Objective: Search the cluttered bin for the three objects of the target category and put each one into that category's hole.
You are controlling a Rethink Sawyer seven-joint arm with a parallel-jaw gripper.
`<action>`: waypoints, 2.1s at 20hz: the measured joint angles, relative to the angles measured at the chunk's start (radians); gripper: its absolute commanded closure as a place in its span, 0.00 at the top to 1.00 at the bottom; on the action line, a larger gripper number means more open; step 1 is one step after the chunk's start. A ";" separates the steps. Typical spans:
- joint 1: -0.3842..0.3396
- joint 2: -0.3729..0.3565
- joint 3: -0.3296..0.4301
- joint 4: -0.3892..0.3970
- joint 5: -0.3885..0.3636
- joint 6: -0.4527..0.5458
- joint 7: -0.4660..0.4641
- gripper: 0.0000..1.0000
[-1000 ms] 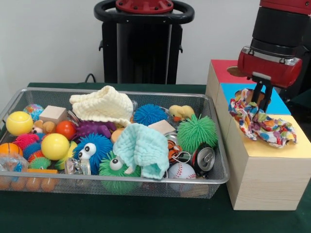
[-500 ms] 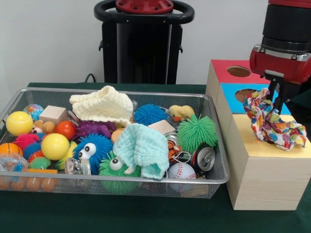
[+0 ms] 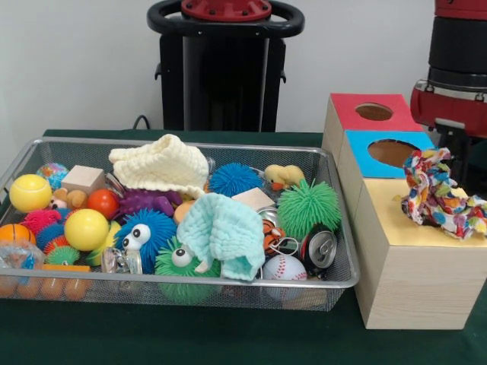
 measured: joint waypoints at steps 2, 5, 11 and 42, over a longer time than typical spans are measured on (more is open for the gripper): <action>-0.005 -0.002 0.022 0.010 0.011 -0.025 0.000 0.00; -0.037 -0.009 0.100 0.051 0.027 -0.126 0.000 0.00; -0.075 -0.019 0.177 0.091 0.026 -0.231 0.000 0.00; 0.016 0.042 0.041 0.029 -0.064 -0.230 0.000 0.00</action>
